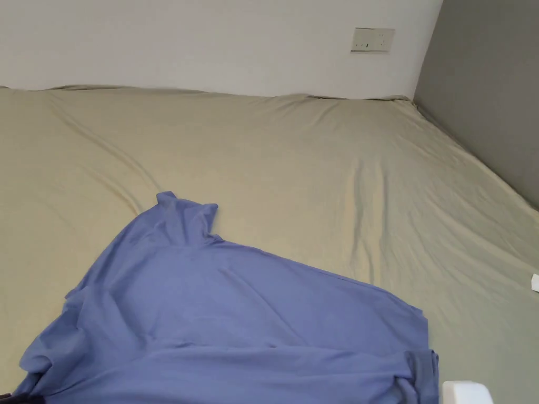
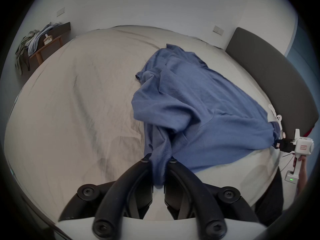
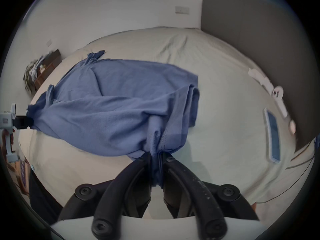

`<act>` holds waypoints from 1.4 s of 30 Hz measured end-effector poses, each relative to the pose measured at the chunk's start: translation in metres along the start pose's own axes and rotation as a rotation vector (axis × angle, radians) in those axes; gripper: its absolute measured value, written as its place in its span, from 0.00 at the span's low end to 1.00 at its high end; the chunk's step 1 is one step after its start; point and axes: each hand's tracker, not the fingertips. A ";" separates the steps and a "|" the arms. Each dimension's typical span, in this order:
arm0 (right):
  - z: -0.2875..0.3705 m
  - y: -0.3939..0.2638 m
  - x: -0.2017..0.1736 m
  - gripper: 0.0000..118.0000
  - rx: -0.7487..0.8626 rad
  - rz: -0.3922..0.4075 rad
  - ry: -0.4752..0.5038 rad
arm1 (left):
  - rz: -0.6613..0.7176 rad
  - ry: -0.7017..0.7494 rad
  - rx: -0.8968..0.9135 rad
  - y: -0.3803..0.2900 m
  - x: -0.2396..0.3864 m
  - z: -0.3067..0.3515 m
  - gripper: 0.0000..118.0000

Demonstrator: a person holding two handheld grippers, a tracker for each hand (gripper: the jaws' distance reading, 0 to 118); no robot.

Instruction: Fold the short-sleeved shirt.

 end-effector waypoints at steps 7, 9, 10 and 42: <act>0.039 0.003 0.010 0.13 0.021 0.061 -0.026 | 0.058 -0.032 0.004 -0.049 0.012 0.051 0.08; 0.046 -0.004 0.010 0.13 0.024 0.084 -0.046 | 0.101 -0.029 -0.003 -0.064 0.011 0.061 0.08; 0.048 -0.008 0.013 0.13 0.009 0.080 -0.051 | 0.122 -0.029 -0.010 -0.072 0.009 0.062 0.08; 0.118 0.031 -0.061 0.03 0.729 -0.067 -0.073 | -0.060 0.228 0.867 -0.032 0.128 0.104 0.00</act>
